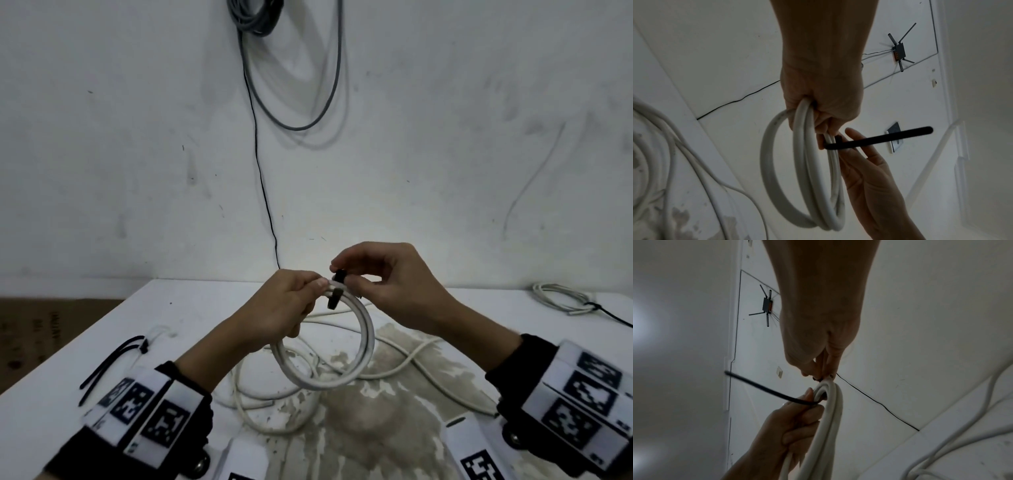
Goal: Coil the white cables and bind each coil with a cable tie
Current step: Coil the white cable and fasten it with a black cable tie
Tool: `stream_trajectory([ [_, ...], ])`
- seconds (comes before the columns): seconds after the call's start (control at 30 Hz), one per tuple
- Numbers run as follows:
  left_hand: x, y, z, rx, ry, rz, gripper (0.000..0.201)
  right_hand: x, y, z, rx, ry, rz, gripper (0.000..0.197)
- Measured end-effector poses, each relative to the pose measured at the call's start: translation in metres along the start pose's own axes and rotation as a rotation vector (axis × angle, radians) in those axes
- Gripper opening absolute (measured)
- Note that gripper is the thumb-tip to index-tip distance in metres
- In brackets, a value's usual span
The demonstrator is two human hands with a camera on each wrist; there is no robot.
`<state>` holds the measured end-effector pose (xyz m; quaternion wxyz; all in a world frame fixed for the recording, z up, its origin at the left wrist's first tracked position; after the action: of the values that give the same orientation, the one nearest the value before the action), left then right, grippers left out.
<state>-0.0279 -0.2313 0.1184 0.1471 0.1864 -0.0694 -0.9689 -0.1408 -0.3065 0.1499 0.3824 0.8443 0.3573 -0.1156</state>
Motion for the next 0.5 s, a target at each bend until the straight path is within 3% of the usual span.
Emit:
stream_trajectory([
  [0.23,0.002,0.005,-0.001,0.029,0.007,0.13,0.029,0.004,-0.012,0.002,0.052,0.081,-0.047,0.042],
  [0.5,0.016,0.009,0.0,0.022,-0.026,0.104,0.03,0.001,-0.014,0.005,0.088,0.106,0.204,0.007],
])
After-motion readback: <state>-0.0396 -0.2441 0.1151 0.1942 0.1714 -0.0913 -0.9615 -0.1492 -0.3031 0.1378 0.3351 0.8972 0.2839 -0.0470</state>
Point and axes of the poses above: each hand's wrist, its own y-axis towards the middle knuckle, its own x-axis out of the palm, z = x × y, the point moved 7 cm from there along y, towards the middle knuckle, and after that the axes turned 5 degrees about -y, right-handed, at the moved point
